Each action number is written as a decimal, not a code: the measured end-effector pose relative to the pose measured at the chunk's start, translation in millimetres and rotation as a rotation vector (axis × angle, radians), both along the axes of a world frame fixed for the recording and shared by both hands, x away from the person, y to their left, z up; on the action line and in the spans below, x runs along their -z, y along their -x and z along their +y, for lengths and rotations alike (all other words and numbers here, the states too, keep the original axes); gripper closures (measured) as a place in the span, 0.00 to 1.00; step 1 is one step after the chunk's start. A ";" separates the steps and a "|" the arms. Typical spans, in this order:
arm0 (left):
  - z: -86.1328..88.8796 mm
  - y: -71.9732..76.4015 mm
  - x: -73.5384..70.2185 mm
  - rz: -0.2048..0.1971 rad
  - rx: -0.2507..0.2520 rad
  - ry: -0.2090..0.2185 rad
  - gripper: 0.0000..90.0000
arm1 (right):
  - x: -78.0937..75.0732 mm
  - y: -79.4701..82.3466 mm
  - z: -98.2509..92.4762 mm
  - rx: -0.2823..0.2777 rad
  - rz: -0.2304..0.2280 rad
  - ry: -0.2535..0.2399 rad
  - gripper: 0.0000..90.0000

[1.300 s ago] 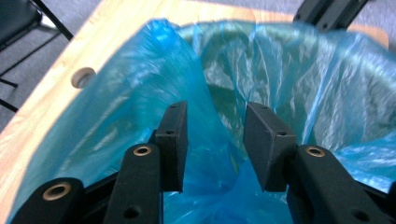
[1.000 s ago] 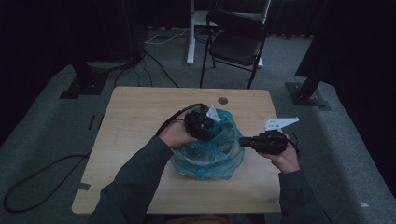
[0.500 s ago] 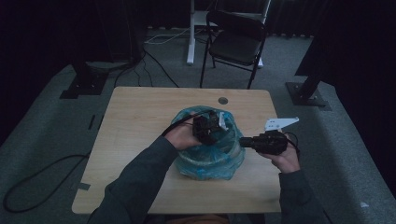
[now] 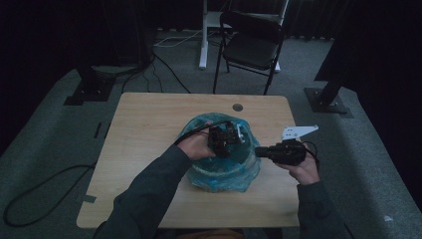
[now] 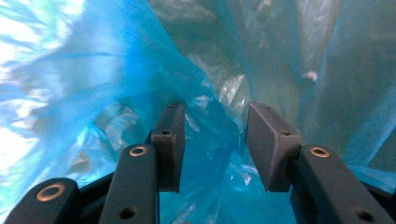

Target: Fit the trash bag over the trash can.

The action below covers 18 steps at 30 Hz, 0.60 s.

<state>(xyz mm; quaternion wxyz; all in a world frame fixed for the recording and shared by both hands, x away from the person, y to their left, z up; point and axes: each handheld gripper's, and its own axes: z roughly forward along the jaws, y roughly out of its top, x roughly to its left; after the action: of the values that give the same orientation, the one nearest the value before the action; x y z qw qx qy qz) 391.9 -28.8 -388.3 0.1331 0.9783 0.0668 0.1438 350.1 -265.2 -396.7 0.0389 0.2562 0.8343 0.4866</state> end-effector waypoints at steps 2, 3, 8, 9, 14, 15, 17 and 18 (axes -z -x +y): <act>-0.5 -0.4 0.8 0.001 0.004 -0.012 0.63 | 0.0 0.0 0.0 -0.001 0.000 0.000 0.93; -1.4 -0.5 2.6 0.006 0.006 -0.025 0.63 | 0.0 0.1 0.1 -0.001 0.000 0.000 0.93; -3.8 -0.9 7.8 0.017 0.005 -0.068 0.61 | -0.2 0.4 -0.3 -0.002 0.000 -0.001 0.93; -3.8 -0.9 7.8 0.017 0.005 -0.068 0.61 | -0.2 0.4 -0.3 -0.002 0.000 -0.001 0.93; 1.2 -0.1 -1.6 -0.011 -0.009 0.000 0.61 | -0.8 0.8 -1.3 -0.002 -0.007 -0.006 0.89; 1.2 -0.1 -1.6 -0.011 -0.009 0.000 0.61 | -0.8 0.8 -1.3 -0.002 -0.007 -0.006 0.89; 5.6 -0.2 -7.7 -0.020 -0.025 0.041 0.61 | -1.3 1.0 -2.1 0.002 -0.008 -0.008 0.88; 7.6 -0.6 -10.2 -0.020 -0.031 0.055 0.61 | -1.6 1.0 -2.6 0.004 -0.010 -0.009 0.87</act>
<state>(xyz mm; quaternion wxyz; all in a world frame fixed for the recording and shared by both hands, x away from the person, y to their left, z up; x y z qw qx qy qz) 392.5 -21.2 -378.0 0.1586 0.9717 0.0845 0.1534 349.1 -267.8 -395.1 0.0430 0.2557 0.8314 0.4915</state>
